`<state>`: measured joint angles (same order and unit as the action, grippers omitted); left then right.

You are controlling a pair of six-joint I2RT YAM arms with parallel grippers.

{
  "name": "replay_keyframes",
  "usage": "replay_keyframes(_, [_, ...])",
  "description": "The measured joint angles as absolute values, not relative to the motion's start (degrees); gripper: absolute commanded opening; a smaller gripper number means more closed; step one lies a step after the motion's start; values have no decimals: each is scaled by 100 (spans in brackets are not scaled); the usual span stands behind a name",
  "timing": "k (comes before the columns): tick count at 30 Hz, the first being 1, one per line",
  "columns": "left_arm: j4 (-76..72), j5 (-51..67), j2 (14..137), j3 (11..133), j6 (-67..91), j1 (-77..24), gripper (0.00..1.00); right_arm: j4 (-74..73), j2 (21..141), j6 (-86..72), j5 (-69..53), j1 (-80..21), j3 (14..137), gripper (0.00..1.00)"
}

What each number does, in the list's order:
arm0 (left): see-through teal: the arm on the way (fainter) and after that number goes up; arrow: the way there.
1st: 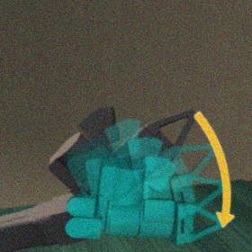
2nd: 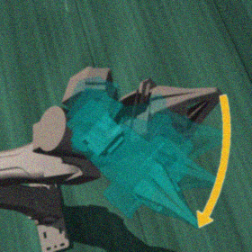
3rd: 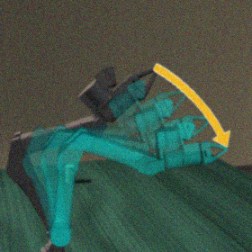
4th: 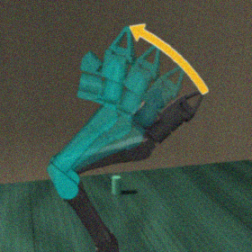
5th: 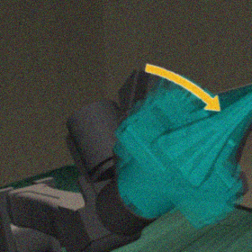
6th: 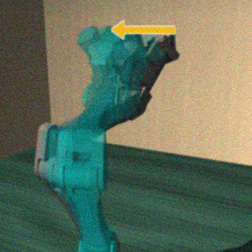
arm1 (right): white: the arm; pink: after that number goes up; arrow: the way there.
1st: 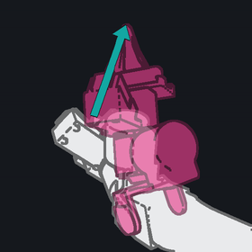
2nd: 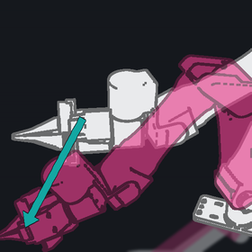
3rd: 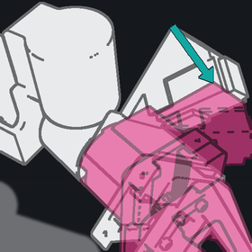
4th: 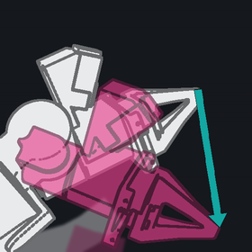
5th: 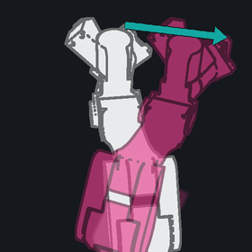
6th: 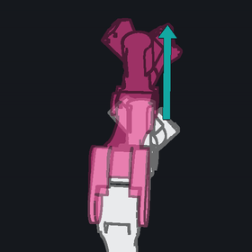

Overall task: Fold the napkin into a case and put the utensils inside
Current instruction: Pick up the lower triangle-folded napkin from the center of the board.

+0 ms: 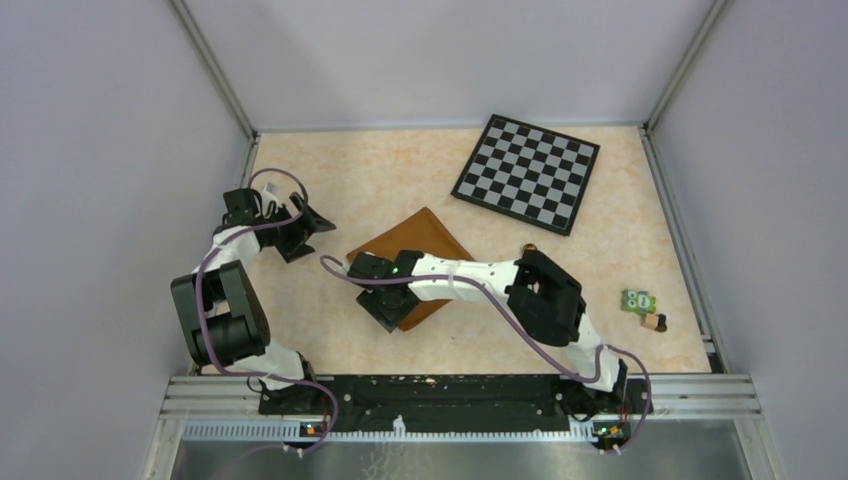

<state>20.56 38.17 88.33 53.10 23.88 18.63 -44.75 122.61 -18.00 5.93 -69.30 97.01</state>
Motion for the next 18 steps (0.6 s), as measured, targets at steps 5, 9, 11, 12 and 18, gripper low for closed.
replay_keyframes(5, [2056, 3826, 8833, 5310, 2390, 1863, 99, -4615, 12446, -1804, 685, -6971, 9874, 51])
replay_keyframes(9, [2056, 3835, 8833, 5310, 2388, 1863, 99, -4683, 12604, -1815, 858, -7008, 9944, 45])
replay_keyframes(11, [2056, 3835, 8833, 5310, 2388, 1863, 99, -4674, 12615, -1855, 878, -7026, 9946, 36])
replay_keyframes(12, [2058, 3835, 8833, 5310, 2388, 1863, 99, -4665, 12619, -1868, 882, -7035, 9946, 31])
replay_keyframes(18, [2056, 3830, 8833, 5310, 2383, 1863, 99, -4534, 12591, -1968, 1061, -7046, 9848, 0])
